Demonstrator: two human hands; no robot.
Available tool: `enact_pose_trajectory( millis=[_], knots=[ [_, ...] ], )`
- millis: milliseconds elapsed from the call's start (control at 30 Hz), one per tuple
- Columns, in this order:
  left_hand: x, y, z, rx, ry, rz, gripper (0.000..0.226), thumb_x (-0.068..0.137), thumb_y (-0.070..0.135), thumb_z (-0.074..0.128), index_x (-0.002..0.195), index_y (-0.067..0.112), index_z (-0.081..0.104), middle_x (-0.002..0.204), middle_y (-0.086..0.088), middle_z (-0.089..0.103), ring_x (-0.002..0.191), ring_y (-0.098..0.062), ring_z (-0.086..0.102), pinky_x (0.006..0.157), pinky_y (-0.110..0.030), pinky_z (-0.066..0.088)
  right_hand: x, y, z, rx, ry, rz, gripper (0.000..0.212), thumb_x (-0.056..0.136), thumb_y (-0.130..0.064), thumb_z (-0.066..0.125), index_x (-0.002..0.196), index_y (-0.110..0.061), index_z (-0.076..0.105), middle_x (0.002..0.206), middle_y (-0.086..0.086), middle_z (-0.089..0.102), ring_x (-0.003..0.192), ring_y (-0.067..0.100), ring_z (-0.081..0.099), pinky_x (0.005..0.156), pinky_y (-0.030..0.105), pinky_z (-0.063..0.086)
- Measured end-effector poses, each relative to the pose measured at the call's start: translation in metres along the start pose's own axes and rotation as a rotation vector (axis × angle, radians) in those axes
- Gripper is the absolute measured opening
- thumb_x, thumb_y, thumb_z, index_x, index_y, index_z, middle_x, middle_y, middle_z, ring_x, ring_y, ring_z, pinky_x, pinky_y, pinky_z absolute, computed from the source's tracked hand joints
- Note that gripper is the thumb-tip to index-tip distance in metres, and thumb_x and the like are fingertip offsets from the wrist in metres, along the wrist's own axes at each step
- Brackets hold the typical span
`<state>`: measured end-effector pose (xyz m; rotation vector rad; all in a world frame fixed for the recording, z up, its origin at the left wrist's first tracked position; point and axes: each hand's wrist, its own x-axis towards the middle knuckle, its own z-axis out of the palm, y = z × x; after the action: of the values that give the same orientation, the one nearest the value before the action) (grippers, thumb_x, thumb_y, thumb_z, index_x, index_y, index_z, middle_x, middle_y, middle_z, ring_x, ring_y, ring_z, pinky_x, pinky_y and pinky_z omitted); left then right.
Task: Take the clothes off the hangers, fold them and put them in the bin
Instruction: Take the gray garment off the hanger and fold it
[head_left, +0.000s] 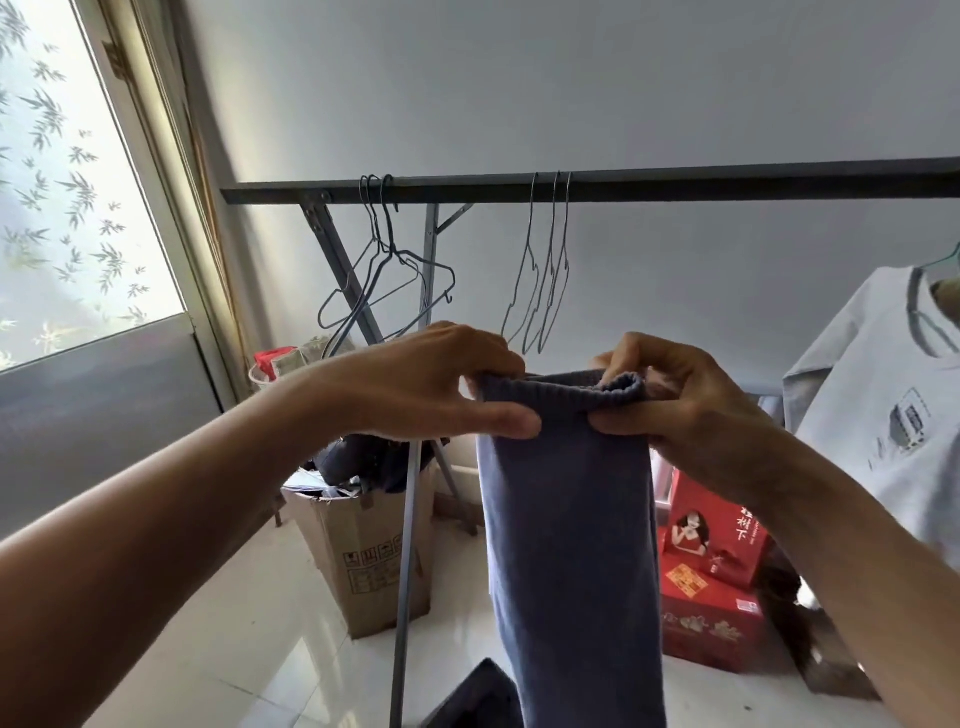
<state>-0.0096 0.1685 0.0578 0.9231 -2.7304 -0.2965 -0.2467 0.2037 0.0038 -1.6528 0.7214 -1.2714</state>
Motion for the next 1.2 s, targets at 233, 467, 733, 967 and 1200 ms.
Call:
enact_pose_trajectory(
  millis=[233, 467, 733, 967, 1200],
  knots=[
    [0.005, -0.001, 0.015, -0.153, 0.234, 0.069, 0.024, 0.076, 0.037, 0.078, 0.073, 0.023, 0.059, 0.086, 0.002, 0.060, 0.085, -0.018, 0.061, 0.079, -0.043, 0.056, 0.001, -0.001, 0.002, -0.188, 0.122, 0.051, 0.033, 0.071, 0.013, 0.066, 0.069, -0.020, 0.060, 0.087, 0.023, 0.062, 0.086, 0.022, 0.056, 0.083, 0.037, 0.041],
    [0.010, 0.000, 0.022, -0.486, 0.336, -0.052, 0.019, 0.079, 0.021, 0.079, 0.080, 0.011, 0.063, 0.074, 0.003, 0.066, 0.076, -0.009, 0.067, 0.069, -0.025, 0.057, 0.006, 0.004, 0.011, -0.168, 0.309, -0.062, 0.042, 0.073, 0.024, 0.061, 0.071, -0.017, 0.054, 0.064, -0.009, 0.055, 0.068, 0.009, 0.049, 0.065, 0.019, 0.039],
    [0.024, 0.002, 0.039, -0.747, 0.590, -0.067, 0.040, 0.079, -0.008, 0.068, 0.106, 0.018, 0.052, 0.076, -0.009, 0.057, 0.066, -0.014, 0.051, 0.062, -0.026, 0.043, 0.012, -0.004, 0.017, -0.063, 0.204, 0.041, 0.051, 0.070, -0.007, 0.080, 0.115, -0.022, 0.063, 0.101, 0.005, 0.074, 0.100, 0.018, 0.069, 0.091, 0.027, 0.053],
    [0.023, -0.005, 0.057, -1.128, 0.657, -0.107, 0.049, 0.081, 0.014, 0.073, 0.125, 0.013, 0.051, 0.102, -0.015, 0.073, 0.093, -0.024, 0.069, 0.087, -0.038, 0.056, 0.022, -0.008, 0.021, -0.010, 0.428, -0.048, 0.022, 0.087, 0.000, 0.062, 0.093, -0.019, 0.072, 0.092, -0.002, 0.075, 0.092, 0.014, 0.069, 0.085, 0.027, 0.056],
    [-0.026, -0.021, 0.174, -1.091, 0.512, -0.524, 0.060, 0.081, 0.064, 0.048, 0.111, 0.012, 0.058, 0.096, -0.016, 0.066, 0.085, -0.017, 0.064, 0.072, -0.024, 0.056, 0.027, -0.023, 0.011, 0.053, 0.502, -0.155, 0.020, 0.089, 0.001, 0.060, 0.095, -0.016, 0.069, 0.090, -0.001, 0.073, 0.091, 0.014, 0.067, 0.083, 0.025, 0.055]
  ],
)
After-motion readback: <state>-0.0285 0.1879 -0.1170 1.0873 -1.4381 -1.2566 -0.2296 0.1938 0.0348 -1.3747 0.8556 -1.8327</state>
